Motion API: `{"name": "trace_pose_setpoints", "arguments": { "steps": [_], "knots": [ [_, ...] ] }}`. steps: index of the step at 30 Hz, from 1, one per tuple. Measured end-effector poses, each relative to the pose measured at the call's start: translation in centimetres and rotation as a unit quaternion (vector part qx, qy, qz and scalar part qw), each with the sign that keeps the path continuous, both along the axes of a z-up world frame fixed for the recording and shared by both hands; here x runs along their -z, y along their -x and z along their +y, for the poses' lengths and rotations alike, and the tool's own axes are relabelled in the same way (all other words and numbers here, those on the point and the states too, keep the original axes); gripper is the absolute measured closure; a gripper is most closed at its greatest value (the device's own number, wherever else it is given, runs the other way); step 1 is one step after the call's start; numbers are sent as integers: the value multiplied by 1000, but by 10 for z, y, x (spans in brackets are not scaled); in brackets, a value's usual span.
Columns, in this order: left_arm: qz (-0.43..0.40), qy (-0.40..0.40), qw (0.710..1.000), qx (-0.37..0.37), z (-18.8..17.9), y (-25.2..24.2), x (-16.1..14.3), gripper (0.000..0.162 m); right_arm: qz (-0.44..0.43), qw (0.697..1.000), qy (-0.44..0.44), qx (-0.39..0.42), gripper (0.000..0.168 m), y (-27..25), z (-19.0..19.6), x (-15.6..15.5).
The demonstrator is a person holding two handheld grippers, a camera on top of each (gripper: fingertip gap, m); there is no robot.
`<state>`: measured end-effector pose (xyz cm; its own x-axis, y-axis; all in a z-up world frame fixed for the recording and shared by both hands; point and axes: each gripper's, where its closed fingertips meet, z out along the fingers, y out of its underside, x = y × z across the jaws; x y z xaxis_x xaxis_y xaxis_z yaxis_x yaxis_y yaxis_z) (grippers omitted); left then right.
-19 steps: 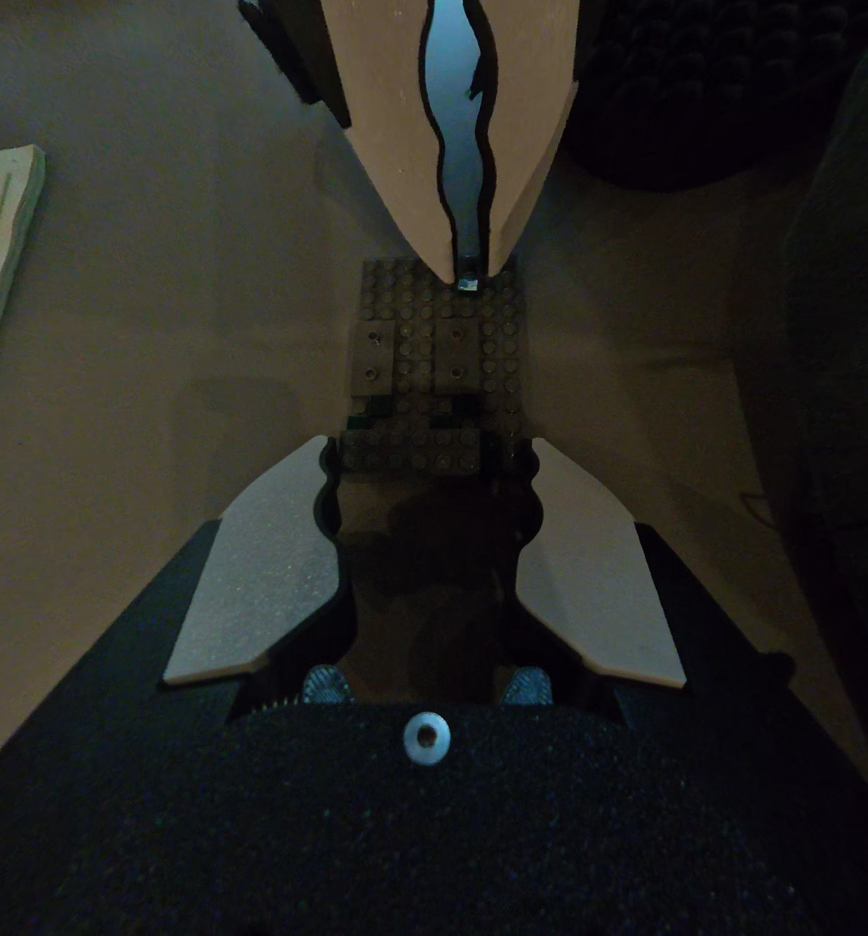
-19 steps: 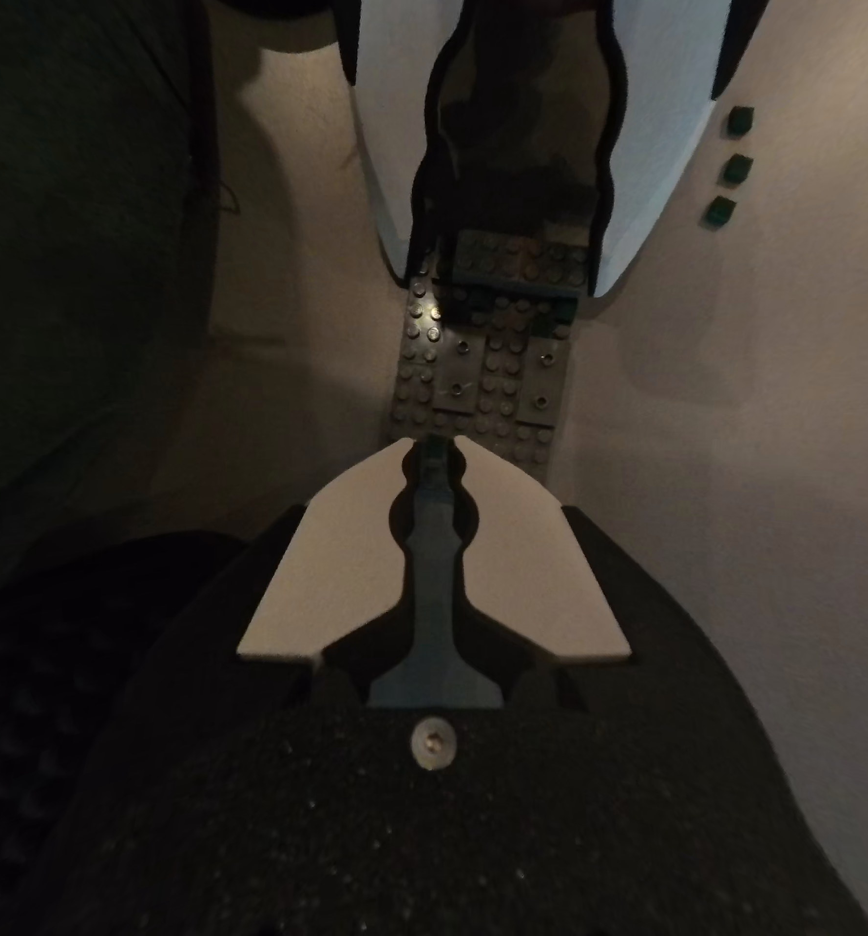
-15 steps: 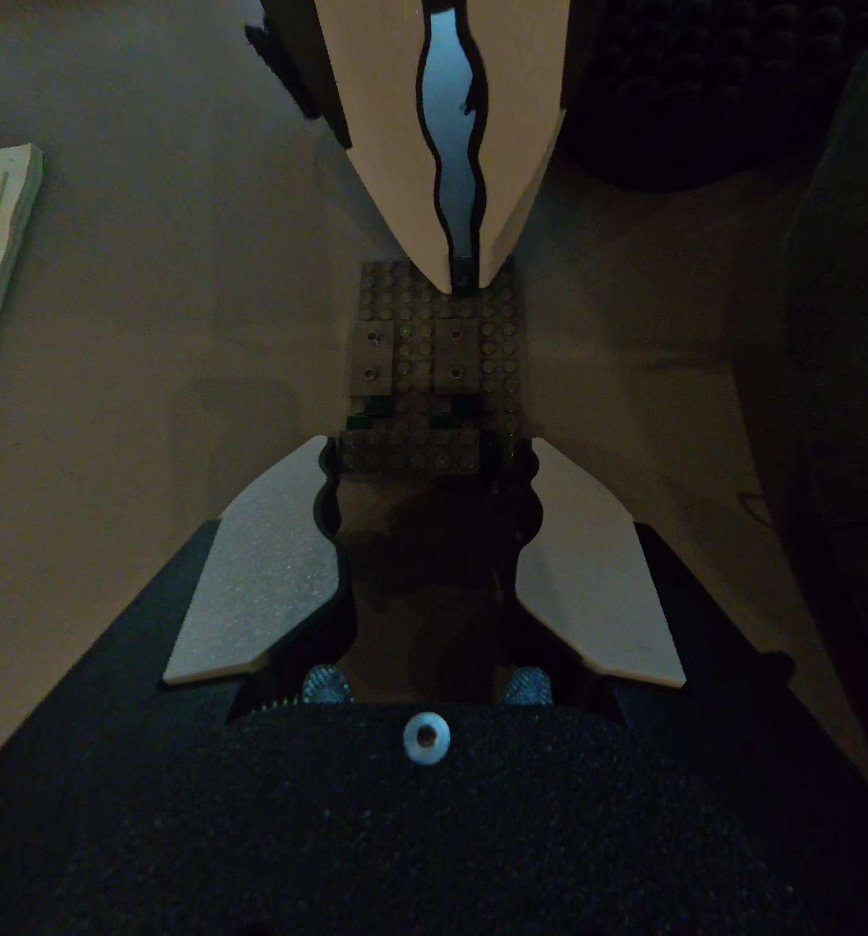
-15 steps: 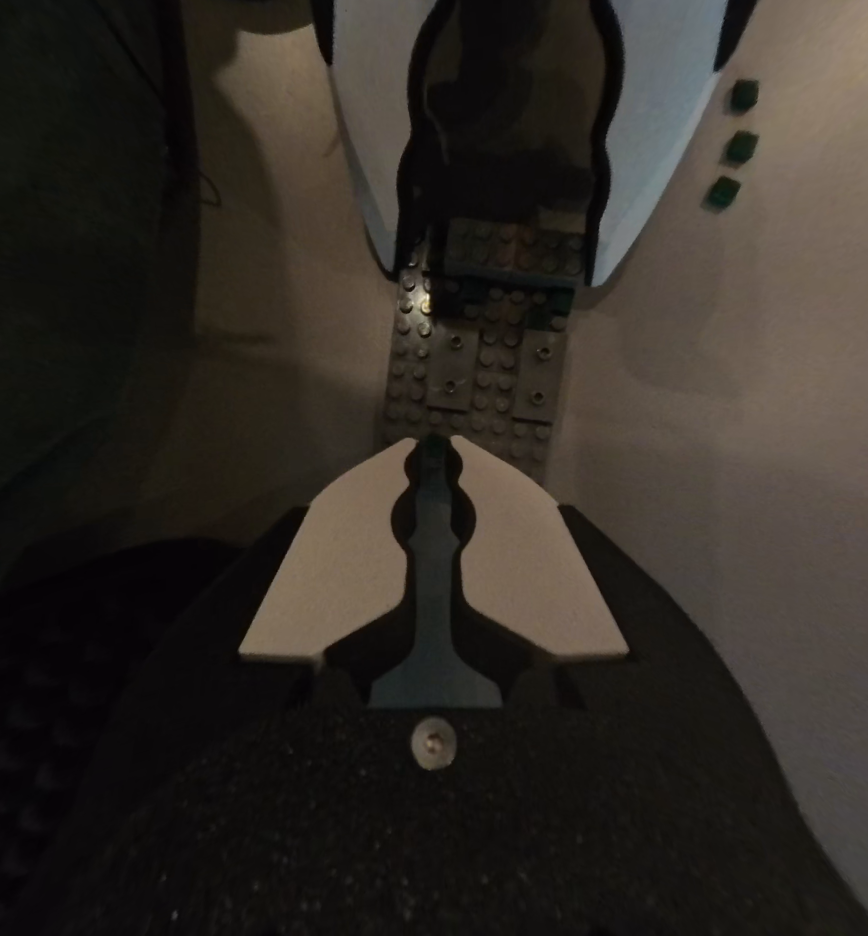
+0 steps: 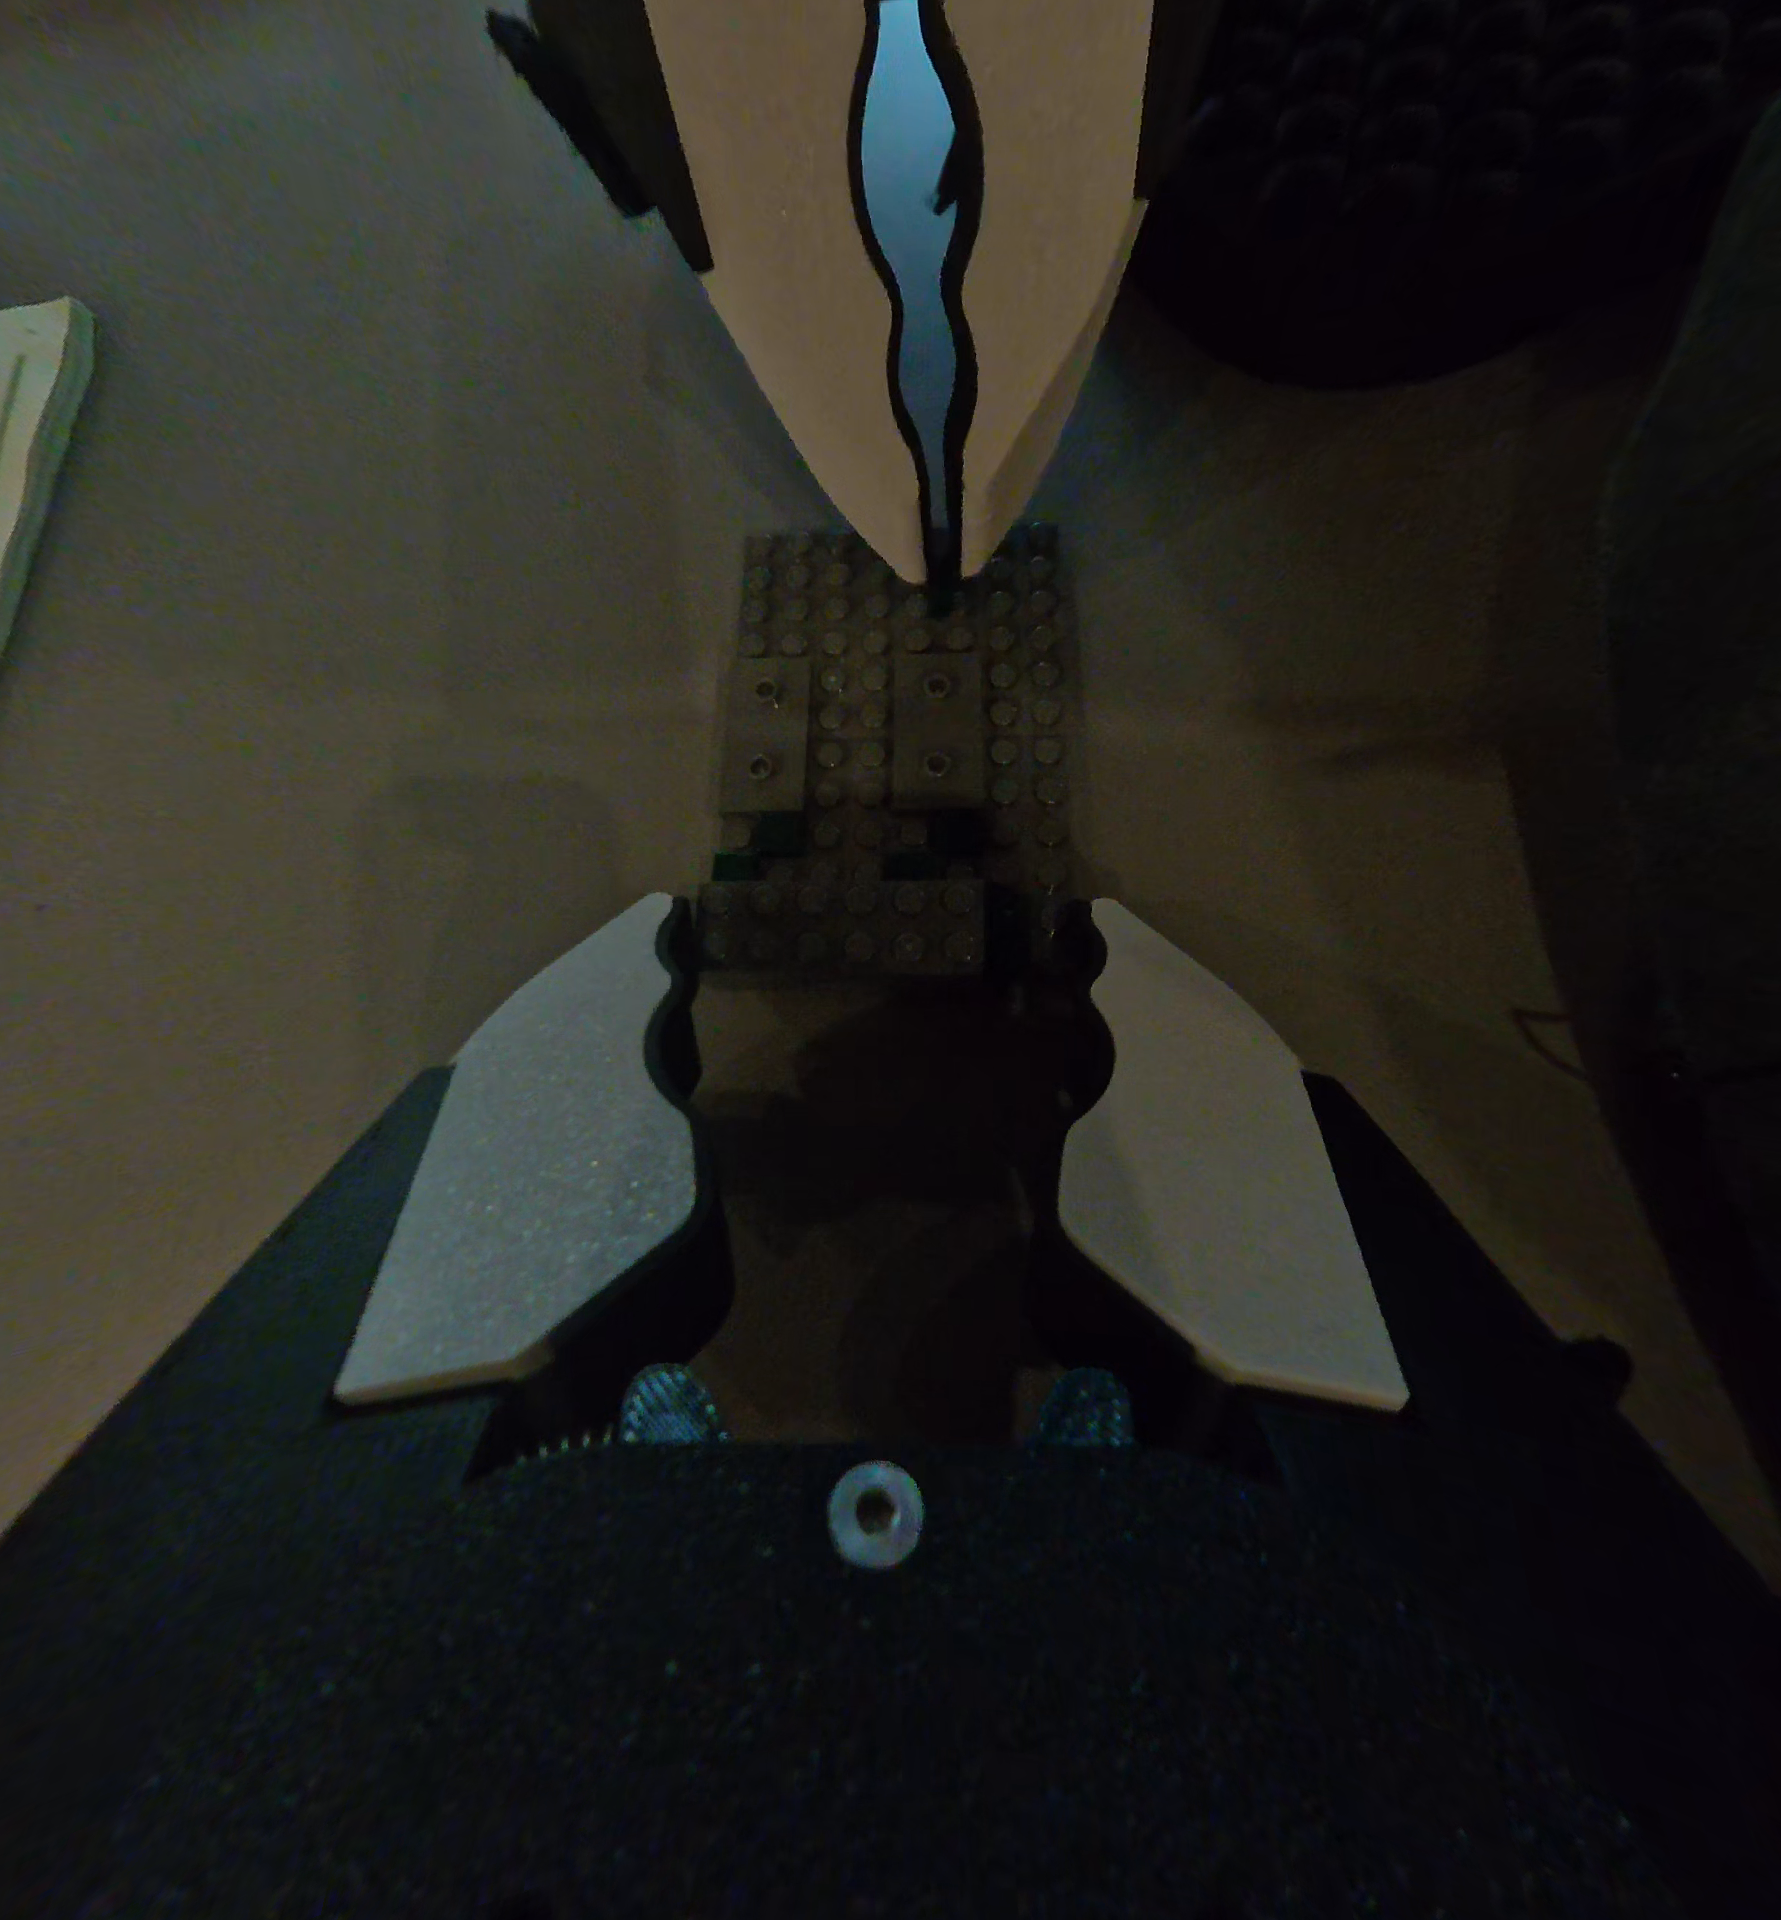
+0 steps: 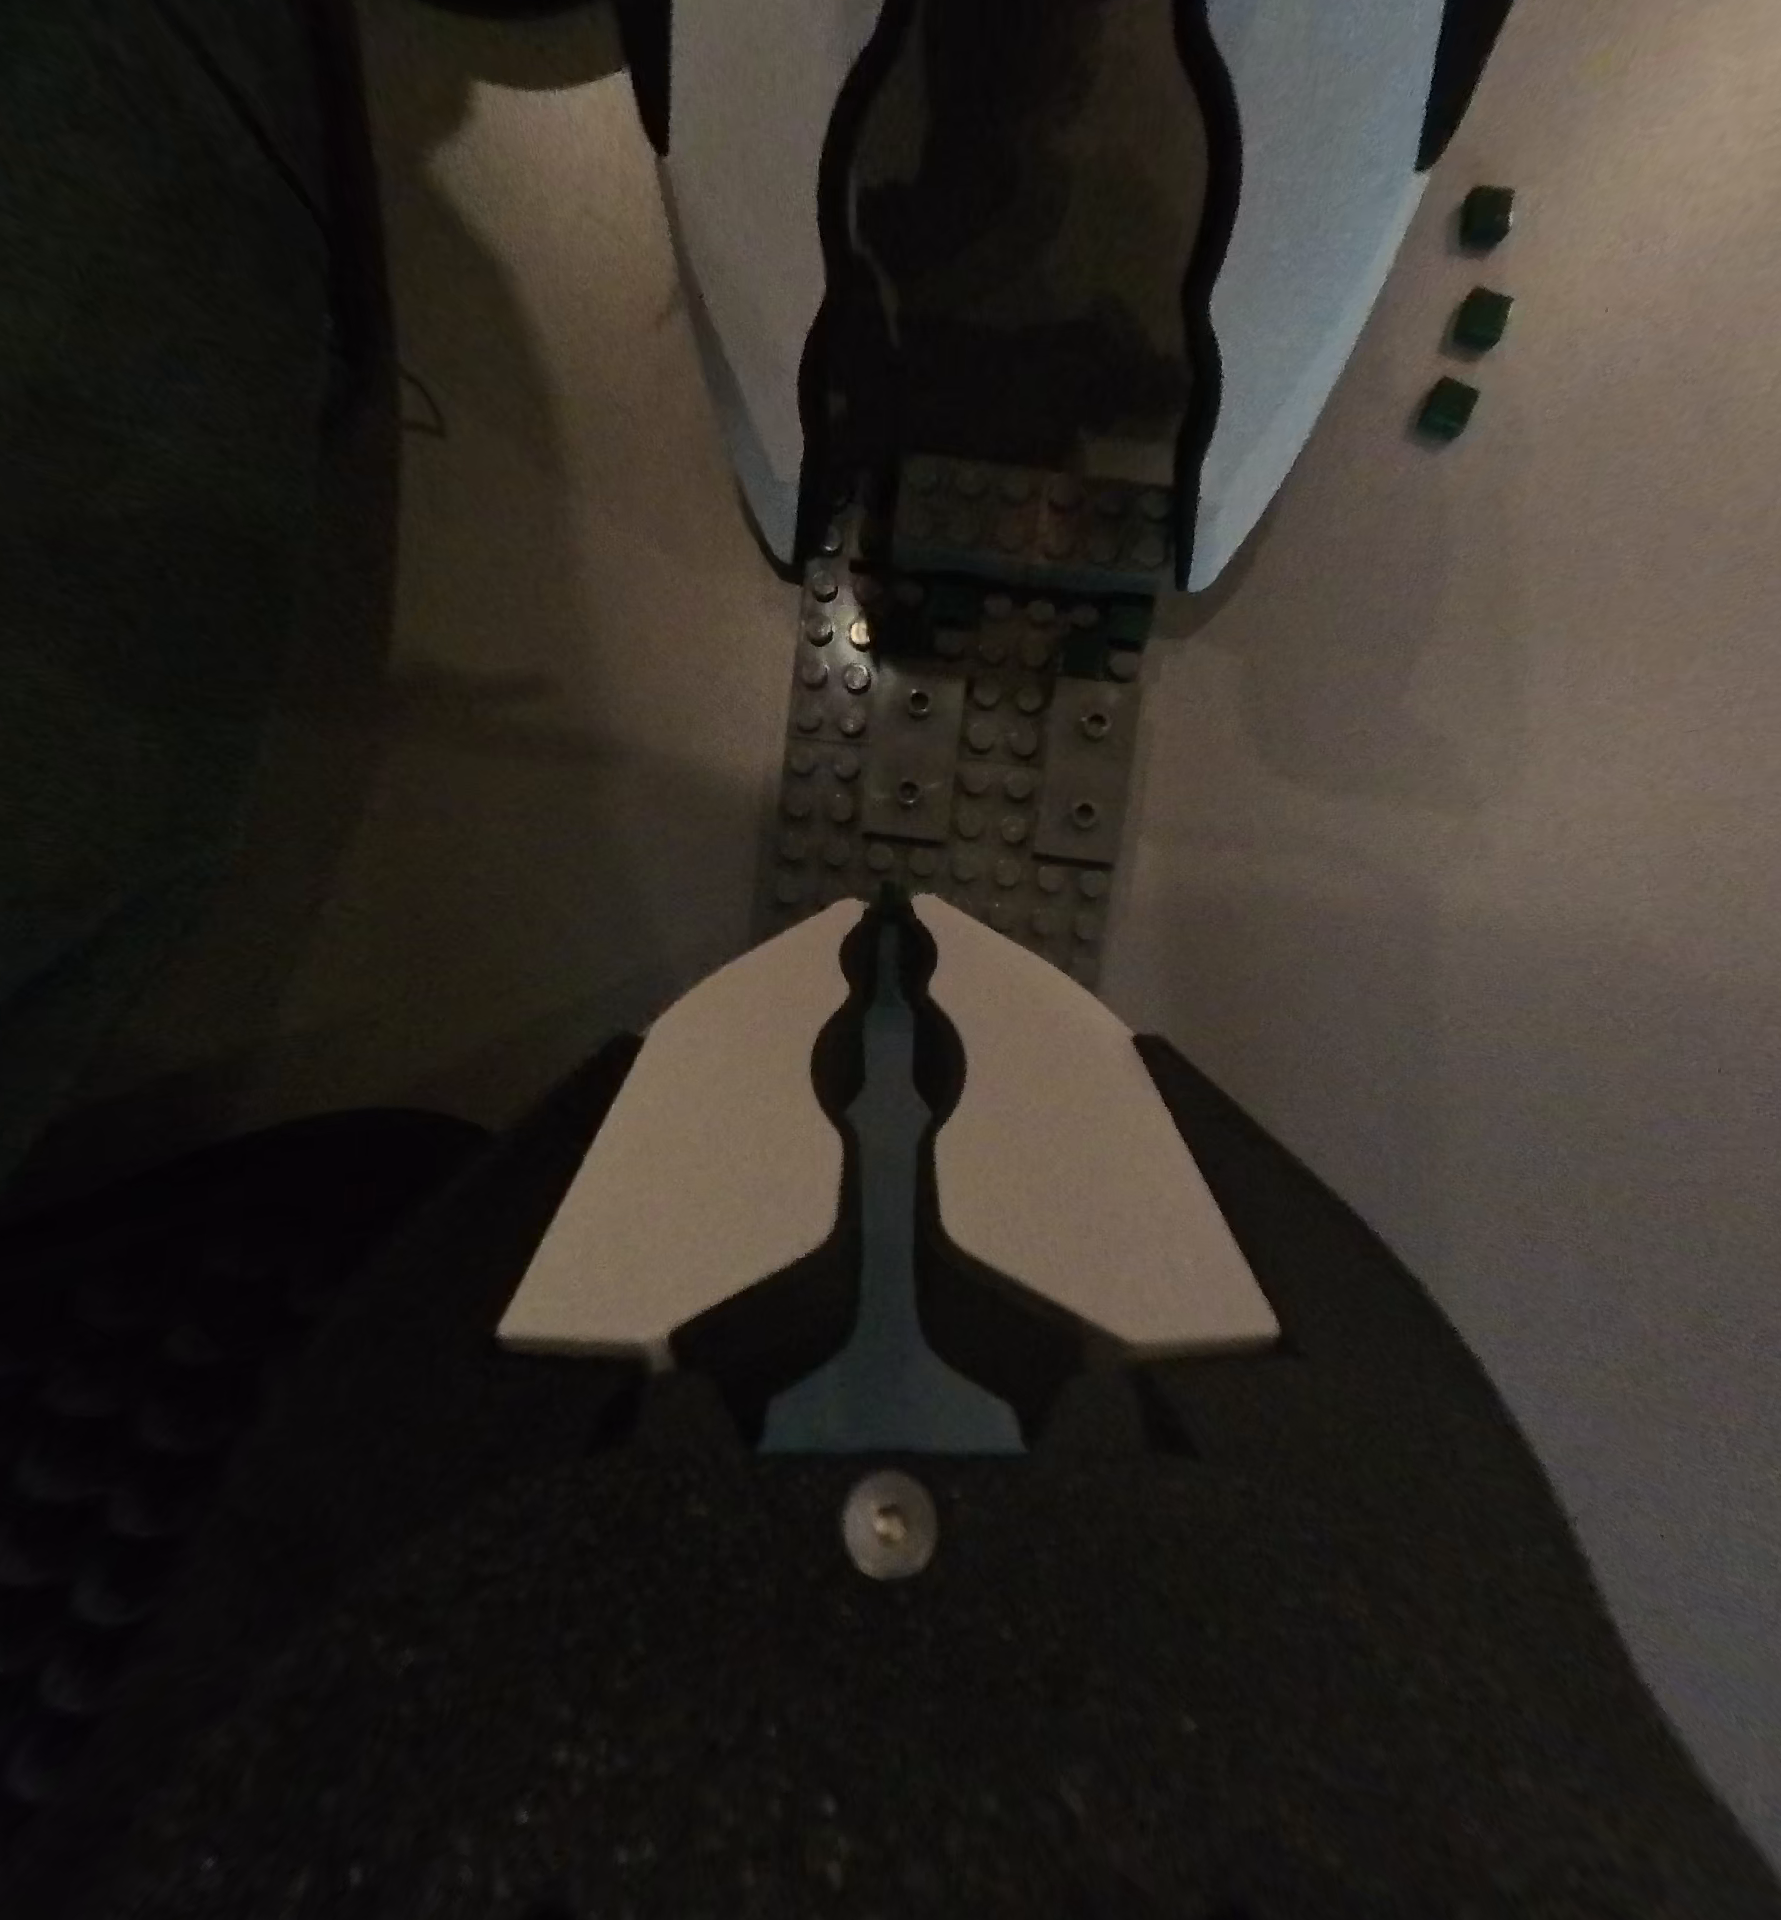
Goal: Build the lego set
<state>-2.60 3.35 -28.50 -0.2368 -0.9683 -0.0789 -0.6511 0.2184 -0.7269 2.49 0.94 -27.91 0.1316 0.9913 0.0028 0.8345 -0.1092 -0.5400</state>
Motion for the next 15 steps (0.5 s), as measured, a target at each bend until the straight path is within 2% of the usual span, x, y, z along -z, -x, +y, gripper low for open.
{"name": "trace_pose_setpoints", "arguments": {
  "steps": [1,8,15],
  "knots": [
    [0,0,1000,0,0,0,0,93,-2,1000,-4,0,165,-1,1,0],
    [0,0,1000,-1,0,0,0,93,-10,999,-53,2,165,-7,9,-4],
    [0,0,1000,0,0,0,0,93,-17,998,-65,-6,165,-7,6,1]
  ]
}}
